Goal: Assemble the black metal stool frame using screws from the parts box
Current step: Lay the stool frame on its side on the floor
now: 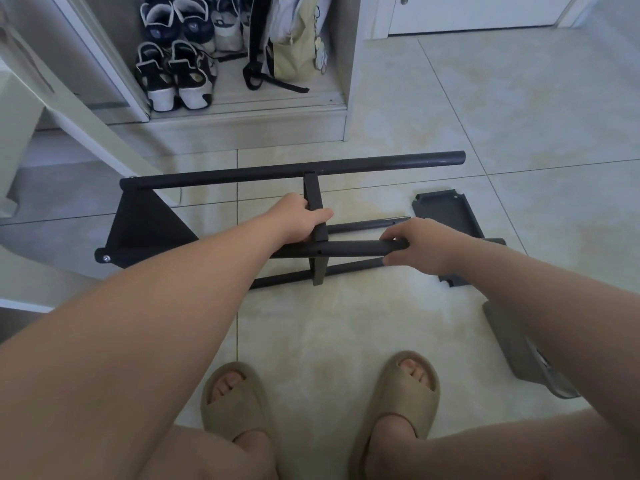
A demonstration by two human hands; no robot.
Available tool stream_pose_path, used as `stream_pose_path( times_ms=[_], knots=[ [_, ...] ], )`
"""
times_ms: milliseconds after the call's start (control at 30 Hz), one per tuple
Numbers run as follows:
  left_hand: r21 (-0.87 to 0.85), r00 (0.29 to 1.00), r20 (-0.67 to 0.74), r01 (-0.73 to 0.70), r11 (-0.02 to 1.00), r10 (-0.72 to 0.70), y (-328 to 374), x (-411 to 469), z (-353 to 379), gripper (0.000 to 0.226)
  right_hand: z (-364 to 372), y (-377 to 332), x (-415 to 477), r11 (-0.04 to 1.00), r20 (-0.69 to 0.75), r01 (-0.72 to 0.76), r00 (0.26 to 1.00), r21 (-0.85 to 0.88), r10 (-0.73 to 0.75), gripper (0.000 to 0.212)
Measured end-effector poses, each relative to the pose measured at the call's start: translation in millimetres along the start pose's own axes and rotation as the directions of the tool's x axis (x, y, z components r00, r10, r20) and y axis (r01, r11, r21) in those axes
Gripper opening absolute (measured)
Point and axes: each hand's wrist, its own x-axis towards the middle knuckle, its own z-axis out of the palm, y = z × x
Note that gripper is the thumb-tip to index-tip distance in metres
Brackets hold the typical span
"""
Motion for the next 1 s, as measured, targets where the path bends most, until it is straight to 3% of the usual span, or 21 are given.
stream_pose_path(
  times_ms=[333, 567, 833, 1000],
  knots=[
    [-0.059, 1.0, -0.018, 0.01, 0.998, -0.011, -2, 26, -11, 0.045, 9, 1, 15, 0.981, -0.24, 0.025, 0.968, -0.194, -0.072, 0.013],
    [-0.016, 1.0, -0.011, -0.025, 1.0, 0.024, 1, 42, -14, 0.039, -4, 3, 34, 0.973, -0.194, 0.034, 0.978, -0.23, -0.08, 0.022],
    [-0.088, 1.0, -0.005, -0.026, 0.996, 0.026, -5, 55, -28, 0.036, -18, -4, 46, 0.965, -0.13, 0.039, 0.989, -0.26, -0.075, 0.035],
    [-0.088, 0.998, 0.023, -0.059, 0.994, 0.061, -1, 58, -32, 0.036, -22, -7, 41, 0.973, -0.071, 0.051, 0.995, -0.227, -0.069, 0.027]
  ],
)
